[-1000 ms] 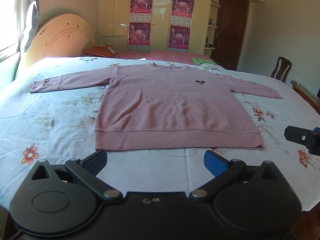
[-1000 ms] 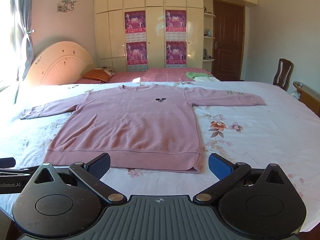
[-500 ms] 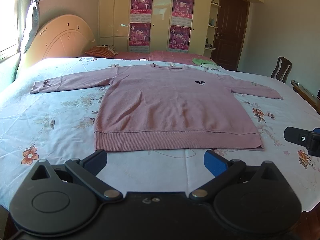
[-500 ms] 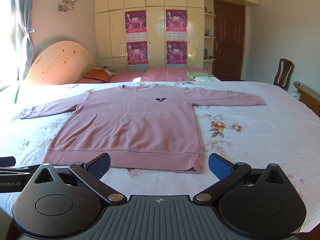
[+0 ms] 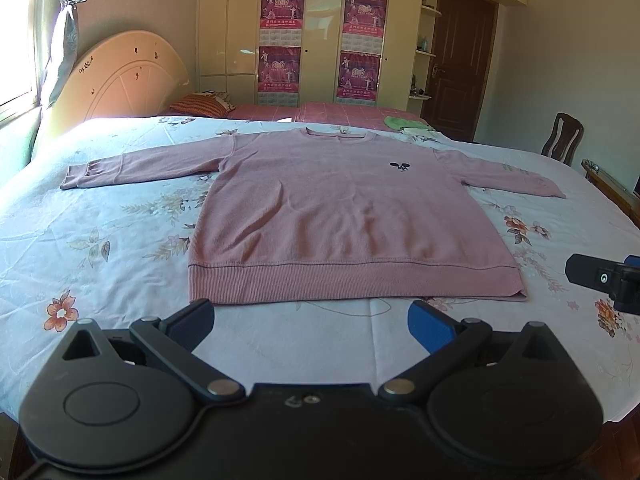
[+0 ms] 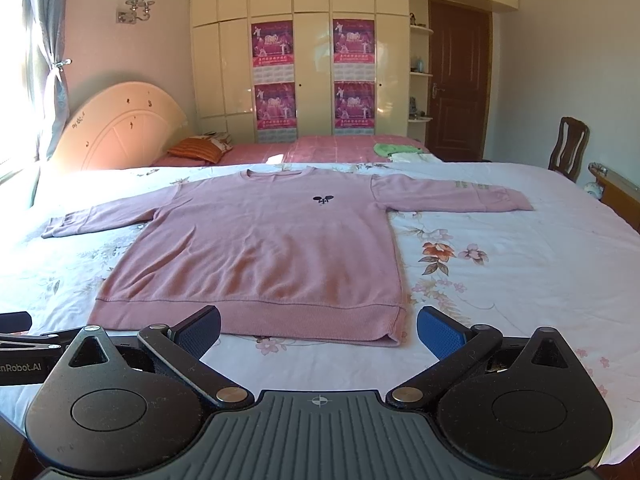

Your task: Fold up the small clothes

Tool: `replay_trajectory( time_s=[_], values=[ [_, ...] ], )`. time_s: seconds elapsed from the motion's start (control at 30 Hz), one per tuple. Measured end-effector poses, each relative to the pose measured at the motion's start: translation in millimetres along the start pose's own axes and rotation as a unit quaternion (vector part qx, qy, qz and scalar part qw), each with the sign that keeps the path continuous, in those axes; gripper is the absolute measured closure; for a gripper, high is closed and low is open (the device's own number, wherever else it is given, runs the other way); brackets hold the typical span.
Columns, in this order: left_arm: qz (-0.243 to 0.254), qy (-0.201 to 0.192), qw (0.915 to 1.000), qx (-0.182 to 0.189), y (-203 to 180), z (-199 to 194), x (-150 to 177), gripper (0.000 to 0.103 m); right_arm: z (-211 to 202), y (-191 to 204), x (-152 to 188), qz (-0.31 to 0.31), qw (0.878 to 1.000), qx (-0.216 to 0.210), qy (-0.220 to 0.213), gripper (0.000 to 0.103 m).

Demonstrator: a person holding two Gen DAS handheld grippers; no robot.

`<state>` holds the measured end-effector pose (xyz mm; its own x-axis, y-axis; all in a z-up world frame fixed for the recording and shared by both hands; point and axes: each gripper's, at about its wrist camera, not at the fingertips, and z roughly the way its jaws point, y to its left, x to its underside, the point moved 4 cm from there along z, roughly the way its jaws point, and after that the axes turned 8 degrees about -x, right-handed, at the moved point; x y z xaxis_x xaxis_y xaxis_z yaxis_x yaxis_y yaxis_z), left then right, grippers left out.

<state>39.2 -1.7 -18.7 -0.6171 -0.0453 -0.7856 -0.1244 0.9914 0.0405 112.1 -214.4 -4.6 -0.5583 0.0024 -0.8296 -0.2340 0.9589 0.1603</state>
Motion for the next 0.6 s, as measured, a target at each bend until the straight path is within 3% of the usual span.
replay_trajectory(
  time_s=[0.6],
  values=[
    [-0.002, 0.004, 1.0, 0.005, -0.7, 0.8, -2.8, 0.0, 3.9, -2.7, 1.9, -0.006, 1.0, 0.006, 0.006, 0.0]
  ],
)
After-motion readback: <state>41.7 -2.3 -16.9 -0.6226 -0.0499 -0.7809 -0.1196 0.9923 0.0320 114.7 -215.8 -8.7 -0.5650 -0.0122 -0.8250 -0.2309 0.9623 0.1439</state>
